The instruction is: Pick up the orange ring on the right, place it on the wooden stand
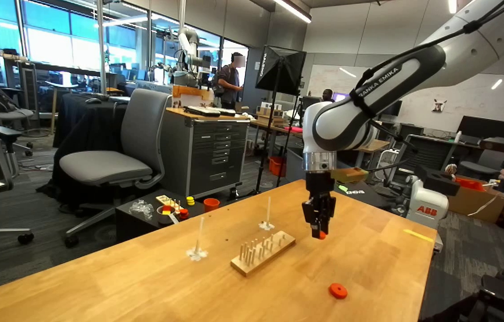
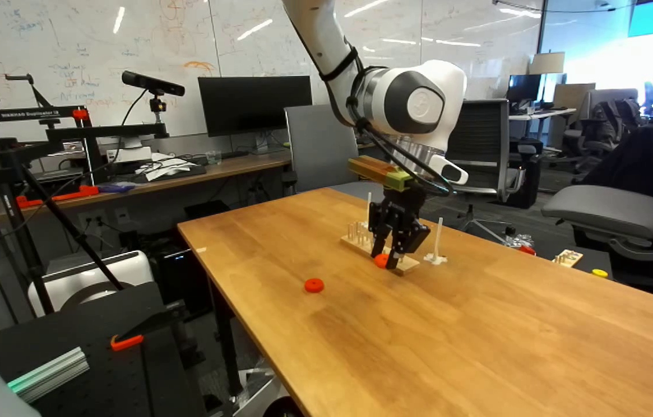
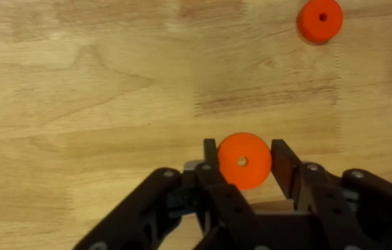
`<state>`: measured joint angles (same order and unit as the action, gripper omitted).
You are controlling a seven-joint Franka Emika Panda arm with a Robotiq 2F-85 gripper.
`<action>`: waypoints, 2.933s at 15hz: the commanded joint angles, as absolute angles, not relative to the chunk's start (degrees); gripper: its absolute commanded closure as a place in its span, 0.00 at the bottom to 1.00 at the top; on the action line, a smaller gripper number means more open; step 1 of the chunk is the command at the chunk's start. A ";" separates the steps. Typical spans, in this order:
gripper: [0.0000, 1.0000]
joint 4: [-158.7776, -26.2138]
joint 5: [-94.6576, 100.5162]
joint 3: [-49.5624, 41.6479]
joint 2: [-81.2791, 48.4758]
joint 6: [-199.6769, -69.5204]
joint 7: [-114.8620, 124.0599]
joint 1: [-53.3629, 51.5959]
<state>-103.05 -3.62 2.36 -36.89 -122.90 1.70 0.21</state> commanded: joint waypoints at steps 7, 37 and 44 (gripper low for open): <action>0.81 -92.97 -4.40 2.13 -38.91 -118.18 13.93 -6.14; 0.81 -60.54 -4.57 0.69 -61.60 -99.74 23.99 -7.67; 0.81 -59.45 -4.23 0.64 -62.65 -97.87 23.64 -7.94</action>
<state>-62.36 -3.65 1.36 -61.04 -100.26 23.14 -7.28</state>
